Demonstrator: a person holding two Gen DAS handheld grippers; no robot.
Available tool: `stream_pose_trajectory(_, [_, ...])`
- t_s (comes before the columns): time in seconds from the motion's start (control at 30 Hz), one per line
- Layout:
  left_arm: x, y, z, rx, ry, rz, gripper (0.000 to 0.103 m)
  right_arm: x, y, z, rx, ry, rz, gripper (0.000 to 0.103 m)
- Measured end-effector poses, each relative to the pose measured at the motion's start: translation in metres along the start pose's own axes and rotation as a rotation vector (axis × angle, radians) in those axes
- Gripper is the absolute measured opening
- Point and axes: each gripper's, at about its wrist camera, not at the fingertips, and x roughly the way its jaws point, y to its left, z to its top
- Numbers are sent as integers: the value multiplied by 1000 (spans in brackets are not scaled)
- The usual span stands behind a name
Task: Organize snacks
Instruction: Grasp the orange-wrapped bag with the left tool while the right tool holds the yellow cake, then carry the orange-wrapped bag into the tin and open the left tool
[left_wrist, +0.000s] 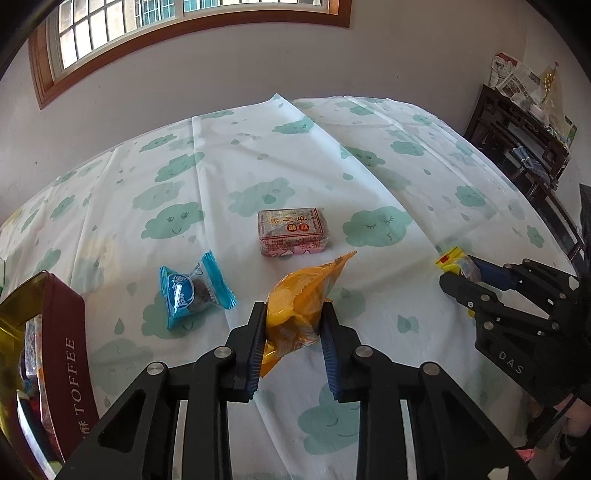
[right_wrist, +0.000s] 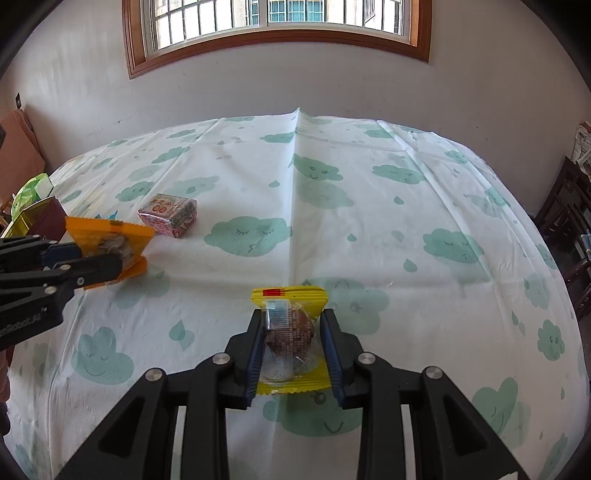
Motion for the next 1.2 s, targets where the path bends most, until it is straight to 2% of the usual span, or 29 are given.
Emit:
stream_pose_trajectory(0.2, [-21,0,-10,-24,0,-2,25,0,0,1,-1,0,-1,31])
stream_pose_trajectory(0.6, [-80,26,-26,-81,-54,73,25,0,0,1,-1,0,-1,31])
stream_pose_trajectory(0.73, [-97,48,-31,-126,-71,92,25,0,0,0,-1,0,-1,31])
stream_pose_trajectory(1.2, [-129,143,-52,-237,-82,265,25,0,0,1,-2,1,-2,31])
